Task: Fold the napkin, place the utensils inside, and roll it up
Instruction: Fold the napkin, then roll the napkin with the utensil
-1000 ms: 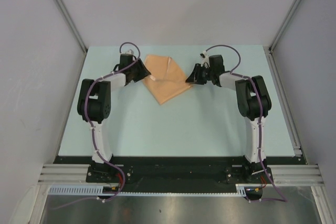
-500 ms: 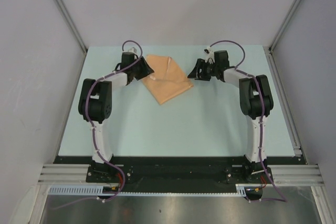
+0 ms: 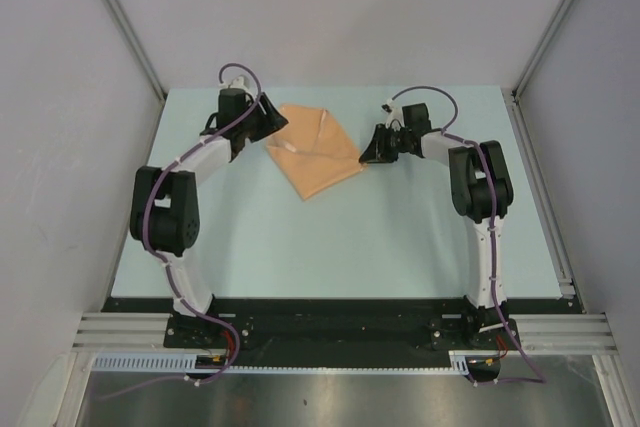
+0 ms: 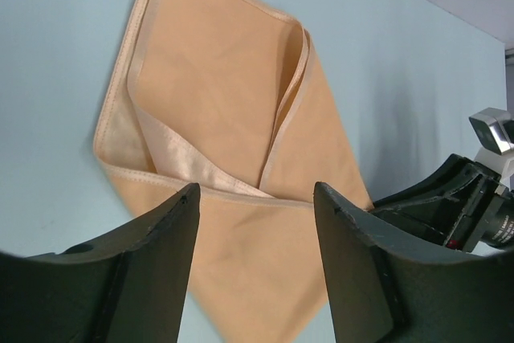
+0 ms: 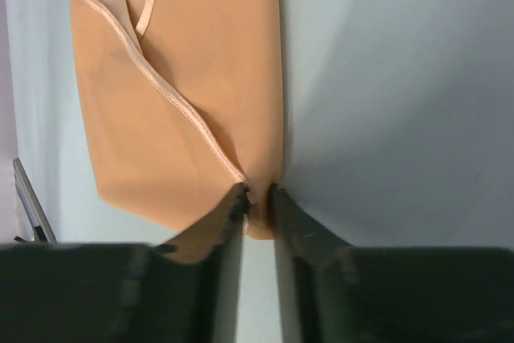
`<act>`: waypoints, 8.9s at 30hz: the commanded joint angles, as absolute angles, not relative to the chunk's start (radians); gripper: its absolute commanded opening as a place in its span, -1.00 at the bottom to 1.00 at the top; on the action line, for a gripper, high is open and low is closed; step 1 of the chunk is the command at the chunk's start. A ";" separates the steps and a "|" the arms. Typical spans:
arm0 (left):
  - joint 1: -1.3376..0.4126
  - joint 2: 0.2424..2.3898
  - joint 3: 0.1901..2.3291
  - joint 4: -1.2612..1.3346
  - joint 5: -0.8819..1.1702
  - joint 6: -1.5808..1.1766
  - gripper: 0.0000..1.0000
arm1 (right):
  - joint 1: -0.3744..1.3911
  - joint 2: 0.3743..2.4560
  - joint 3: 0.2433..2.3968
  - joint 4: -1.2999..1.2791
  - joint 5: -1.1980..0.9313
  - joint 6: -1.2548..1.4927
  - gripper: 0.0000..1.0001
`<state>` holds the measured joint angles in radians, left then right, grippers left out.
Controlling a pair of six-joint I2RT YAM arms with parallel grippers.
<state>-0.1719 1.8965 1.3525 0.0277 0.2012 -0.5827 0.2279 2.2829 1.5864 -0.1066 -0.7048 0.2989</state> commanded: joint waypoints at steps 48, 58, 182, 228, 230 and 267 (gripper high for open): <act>-0.273 1.560 0.206 0.894 0.615 -0.926 -0.01 | 0.414 1.575 0.641 -0.060 -0.313 0.704 -1.00; -0.298 1.604 0.247 0.871 0.563 -0.928 -0.12 | 0.414 1.588 0.641 -0.060 -0.313 0.690 -1.00; -0.511 1.075 0.249 0.393 0.252 -0.448 0.57 | 0.753 2.227 1.598 -0.831 -0.689 -0.160 -1.00; -0.462 0.939 0.275 0.175 0.132 -0.451 0.64 | 0.730 2.238 1.597 -0.851 -0.678 -0.135 -1.00; -0.472 0.949 0.276 0.175 0.187 -0.459 0.64 | 0.723 2.246 1.603 -0.857 -0.680 -0.130 -1.00; -0.485 1.173 0.295 0.324 0.308 -0.773 -0.07 | 0.723 2.276 1.618 -0.873 -0.657 -0.124 -1.00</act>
<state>-0.4805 1.1614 0.2840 0.2718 0.3336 -0.7517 0.7242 2.2330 1.6127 -0.8303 -0.7250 -0.1055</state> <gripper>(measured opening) 0.490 0.018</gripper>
